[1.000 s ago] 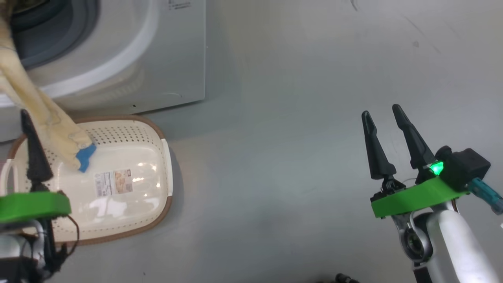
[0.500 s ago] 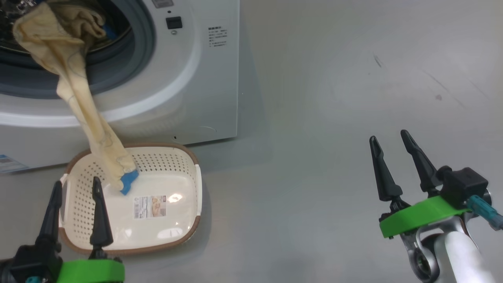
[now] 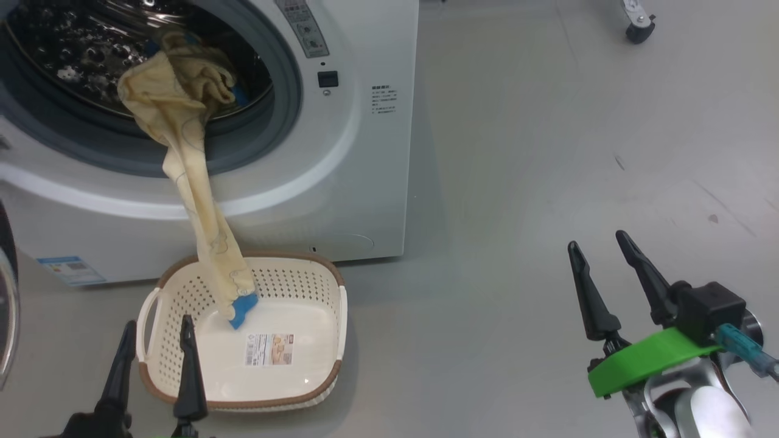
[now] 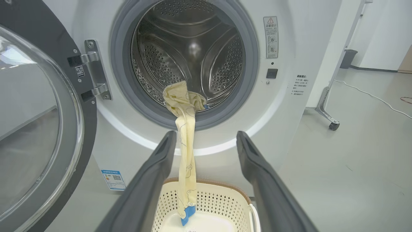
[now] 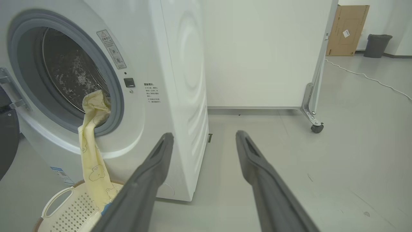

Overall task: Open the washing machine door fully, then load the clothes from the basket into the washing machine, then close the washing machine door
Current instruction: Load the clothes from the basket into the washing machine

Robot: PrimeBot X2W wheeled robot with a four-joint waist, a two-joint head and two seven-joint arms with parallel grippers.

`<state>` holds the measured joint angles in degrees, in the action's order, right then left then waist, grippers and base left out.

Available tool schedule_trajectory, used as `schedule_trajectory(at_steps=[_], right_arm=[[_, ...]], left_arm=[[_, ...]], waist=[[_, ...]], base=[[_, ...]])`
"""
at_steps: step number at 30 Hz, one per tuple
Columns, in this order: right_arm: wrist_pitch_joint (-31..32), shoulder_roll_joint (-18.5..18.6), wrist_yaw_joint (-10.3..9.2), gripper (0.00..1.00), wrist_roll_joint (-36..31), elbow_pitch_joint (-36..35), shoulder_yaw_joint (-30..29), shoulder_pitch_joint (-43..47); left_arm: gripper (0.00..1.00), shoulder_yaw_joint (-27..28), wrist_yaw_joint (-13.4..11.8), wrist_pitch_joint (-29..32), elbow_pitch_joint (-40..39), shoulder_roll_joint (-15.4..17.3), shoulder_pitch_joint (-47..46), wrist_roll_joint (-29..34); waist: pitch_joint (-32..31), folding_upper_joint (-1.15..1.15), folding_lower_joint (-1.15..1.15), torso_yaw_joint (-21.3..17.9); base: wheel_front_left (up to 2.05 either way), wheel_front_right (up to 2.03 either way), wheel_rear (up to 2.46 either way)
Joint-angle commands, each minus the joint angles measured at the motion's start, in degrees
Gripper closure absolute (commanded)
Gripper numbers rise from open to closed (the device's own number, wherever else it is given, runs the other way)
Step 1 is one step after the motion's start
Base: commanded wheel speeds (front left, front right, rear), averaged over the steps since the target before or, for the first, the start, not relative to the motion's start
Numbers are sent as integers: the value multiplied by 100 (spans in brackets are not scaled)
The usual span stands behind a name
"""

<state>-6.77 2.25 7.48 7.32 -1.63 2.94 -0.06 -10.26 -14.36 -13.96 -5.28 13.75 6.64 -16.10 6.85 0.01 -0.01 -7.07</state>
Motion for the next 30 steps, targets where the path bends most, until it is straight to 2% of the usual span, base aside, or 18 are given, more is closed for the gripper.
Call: schedule_trajectory(at_steps=[1, 11, 30], right_arm=[[28, 63, 1, 0, -71, -234, 134, -77], [145, 63, 1, 0, -72, -409, 188, 124], [173, 63, 1, 0, -43, -474, 31, 188]], left_arm=[[0, 173, -637, -54, -125, 26, -48, 57], [0, 70, -628, -64, -27, -36, 2, 36], [0, 27, -588, -77, 33, -21, -93, -12]], waist=[[-107, -1, 1, 92], [-328, -1, 1, 285], [-290, -1, 1, 255]], base=[[0, 0, 0], [0, 0, 0], [0, 0, 0]])
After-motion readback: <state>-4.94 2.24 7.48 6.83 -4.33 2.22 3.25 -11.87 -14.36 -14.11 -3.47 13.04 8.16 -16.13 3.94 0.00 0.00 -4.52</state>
